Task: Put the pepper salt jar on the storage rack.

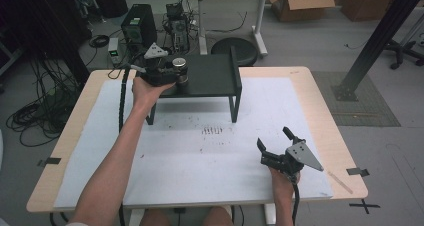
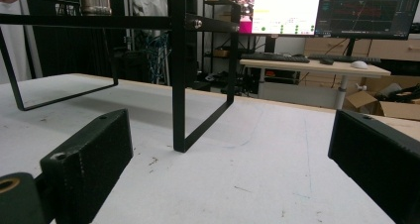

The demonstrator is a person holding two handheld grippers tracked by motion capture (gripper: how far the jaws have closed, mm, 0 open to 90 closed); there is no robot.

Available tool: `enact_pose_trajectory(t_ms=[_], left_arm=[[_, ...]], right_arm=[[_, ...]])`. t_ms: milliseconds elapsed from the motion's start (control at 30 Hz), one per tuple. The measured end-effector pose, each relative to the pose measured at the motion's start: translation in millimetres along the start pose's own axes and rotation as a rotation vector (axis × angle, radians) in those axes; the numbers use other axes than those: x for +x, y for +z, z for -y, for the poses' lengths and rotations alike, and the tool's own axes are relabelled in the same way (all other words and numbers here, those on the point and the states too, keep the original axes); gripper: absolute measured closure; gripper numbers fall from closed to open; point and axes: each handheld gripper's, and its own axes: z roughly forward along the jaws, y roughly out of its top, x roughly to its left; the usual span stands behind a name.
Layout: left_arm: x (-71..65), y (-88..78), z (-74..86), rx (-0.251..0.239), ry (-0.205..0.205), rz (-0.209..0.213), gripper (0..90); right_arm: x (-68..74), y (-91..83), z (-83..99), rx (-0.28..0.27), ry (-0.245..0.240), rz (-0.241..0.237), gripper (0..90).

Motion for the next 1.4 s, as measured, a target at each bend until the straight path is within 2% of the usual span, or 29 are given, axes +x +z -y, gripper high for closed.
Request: enact_pose_trajectory(t_ms=[233,400,533,600,700,967,1267,1400], left_arm=[[-0.9,0.4,-0.2,0.01,0.004,-0.012,45.5],[-3.1,-0.3,-2.0,0.014,-0.004,-0.039,28.7],[-4.9,1.8,-1.7,0.027,0.003,-0.026,14.8],[-6.3,4.3,-0.9,0.048,0.004,-0.034,6.8],[-6.9,5.1,-0.9,0.048,-0.008,-0.026,2.0],[-7.2,1.9,-2.6,0.034,-0.016,-0.015,0.2],[-7.3,-7.7,-5.5,0.04,0.002,-0.025,0.3],[-8.0,-14.5,-7.7,0.028,0.013,-0.031,0.2]], right_arm=[[-0.1,0.0,0.0,0.0,0.0,0.0,2.9],[-0.1,0.0,0.0,0.0,0.0,0.0,2.9],[-0.1,0.1,0.0,0.001,0.0,0.0,2.9],[0.0,0.1,0.0,0.001,-0.001,0.0,2.9],[0.2,0.2,0.0,0.0,-0.002,-0.001,2.9],[0.0,0.2,0.0,0.003,-0.002,-0.001,2.9],[0.1,0.5,-0.1,0.005,-0.001,-0.001,2.9],[0.1,0.5,-0.1,0.004,-0.002,-0.001,3.0]])
